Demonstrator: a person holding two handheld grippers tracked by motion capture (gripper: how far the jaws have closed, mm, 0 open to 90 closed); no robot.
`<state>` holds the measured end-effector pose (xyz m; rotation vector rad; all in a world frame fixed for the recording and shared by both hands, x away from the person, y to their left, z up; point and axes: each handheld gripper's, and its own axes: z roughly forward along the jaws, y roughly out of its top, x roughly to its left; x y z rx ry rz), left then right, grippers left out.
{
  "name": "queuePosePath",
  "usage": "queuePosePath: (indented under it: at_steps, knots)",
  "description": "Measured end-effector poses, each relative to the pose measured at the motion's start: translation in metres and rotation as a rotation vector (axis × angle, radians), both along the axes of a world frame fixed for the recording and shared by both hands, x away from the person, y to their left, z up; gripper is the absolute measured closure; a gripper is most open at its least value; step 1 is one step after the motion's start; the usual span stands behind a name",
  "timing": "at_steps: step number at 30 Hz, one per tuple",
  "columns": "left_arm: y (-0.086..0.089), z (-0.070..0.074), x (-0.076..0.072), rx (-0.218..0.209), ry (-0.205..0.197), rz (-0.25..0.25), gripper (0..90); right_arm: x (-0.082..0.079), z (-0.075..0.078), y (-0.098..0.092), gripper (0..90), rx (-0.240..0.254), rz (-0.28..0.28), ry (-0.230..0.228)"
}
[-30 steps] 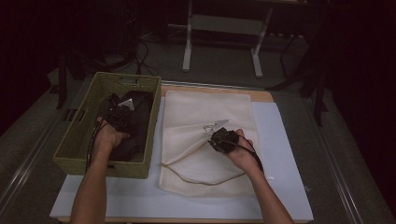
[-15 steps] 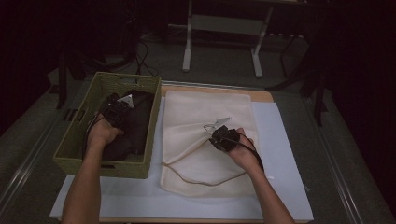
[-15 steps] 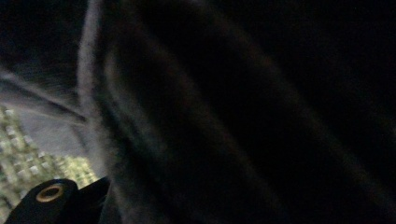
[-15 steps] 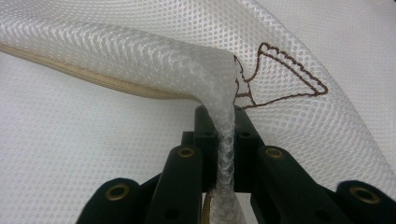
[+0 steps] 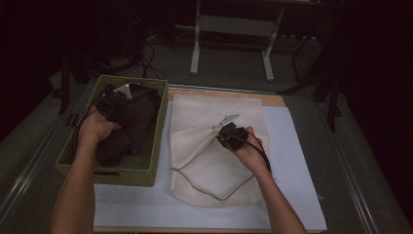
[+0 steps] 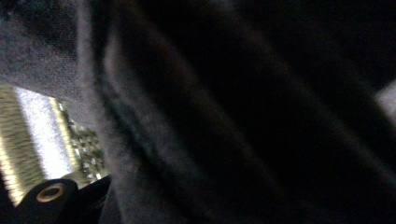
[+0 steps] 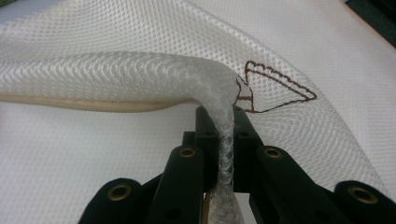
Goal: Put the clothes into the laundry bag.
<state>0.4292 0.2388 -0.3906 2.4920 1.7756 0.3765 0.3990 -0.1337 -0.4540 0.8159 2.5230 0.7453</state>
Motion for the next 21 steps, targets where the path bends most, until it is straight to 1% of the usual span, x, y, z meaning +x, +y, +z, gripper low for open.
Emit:
queuePosePath:
  at_steps: [3,4,5,7,11,14,16,17,21]
  knots:
    - [-0.002,0.014,0.002,-0.006,-0.008,0.002,57.7,0.002,0.003,0.002,85.6,-0.002,0.000,-0.007]
    - [-0.002,0.014,0.002,-0.006,-0.008,0.002,57.7,0.002,0.003,0.002,85.6,-0.002,0.000,-0.007]
    - [-0.004,0.025,0.001,0.004,-0.022,-0.005,57.7,0.002,0.005,0.002,85.6,-0.001,-0.002,-0.007]
    - [-0.006,0.035,0.001,0.004,-0.037,-0.009,57.7,0.002,0.007,0.001,85.6,0.006,-0.002,-0.011]
    - [-0.011,0.058,0.000,0.013,-0.065,-0.016,57.6,0.002,0.008,-0.001,85.6,0.005,-0.002,-0.011]
    - [-0.015,0.073,-0.001,0.020,-0.084,-0.024,57.6,0.002,0.009,-0.001,85.5,0.012,-0.005,-0.012]
    - [-0.018,0.084,-0.002,0.015,-0.097,-0.023,57.6,0.002,0.009,-0.002,85.5,0.019,-0.007,-0.011]
    - [-0.020,0.088,-0.002,0.015,-0.103,-0.031,57.6,0.003,0.009,-0.002,85.6,0.022,-0.007,-0.010]
    - [-0.029,0.103,-0.003,0.015,-0.127,-0.052,57.5,0.003,0.010,-0.003,85.6,0.022,-0.008,-0.012]
